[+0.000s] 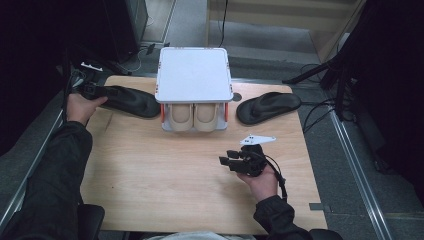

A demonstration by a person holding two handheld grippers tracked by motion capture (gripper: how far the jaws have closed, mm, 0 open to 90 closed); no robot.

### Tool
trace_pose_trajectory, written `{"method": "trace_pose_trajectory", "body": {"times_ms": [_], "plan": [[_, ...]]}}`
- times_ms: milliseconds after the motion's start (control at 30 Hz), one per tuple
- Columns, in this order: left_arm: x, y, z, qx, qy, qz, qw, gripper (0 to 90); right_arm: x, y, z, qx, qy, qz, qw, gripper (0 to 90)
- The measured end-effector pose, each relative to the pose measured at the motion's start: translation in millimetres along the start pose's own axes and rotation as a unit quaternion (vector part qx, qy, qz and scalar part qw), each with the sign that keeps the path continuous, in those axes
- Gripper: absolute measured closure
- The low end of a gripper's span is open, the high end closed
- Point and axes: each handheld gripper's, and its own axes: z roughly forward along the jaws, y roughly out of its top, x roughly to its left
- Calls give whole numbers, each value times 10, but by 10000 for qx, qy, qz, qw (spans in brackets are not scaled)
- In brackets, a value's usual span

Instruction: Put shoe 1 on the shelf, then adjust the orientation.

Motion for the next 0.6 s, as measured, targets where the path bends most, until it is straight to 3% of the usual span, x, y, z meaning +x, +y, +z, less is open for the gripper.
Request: {"method": "trace_pose_trajectory", "body": {"times_ms": [267,467,600], "plan": [[44,-57,128,317,57,-54,9995,900,9,-9,15,49,5,-30,10000,570],[35,-101,114,297,-5,-116,9995,900,5,-8,12,38,16,3,10000,570],[-13,-151,75,356,-17,-31,9994,900,13,-7,24,61,25,-22,10000,570]]}}
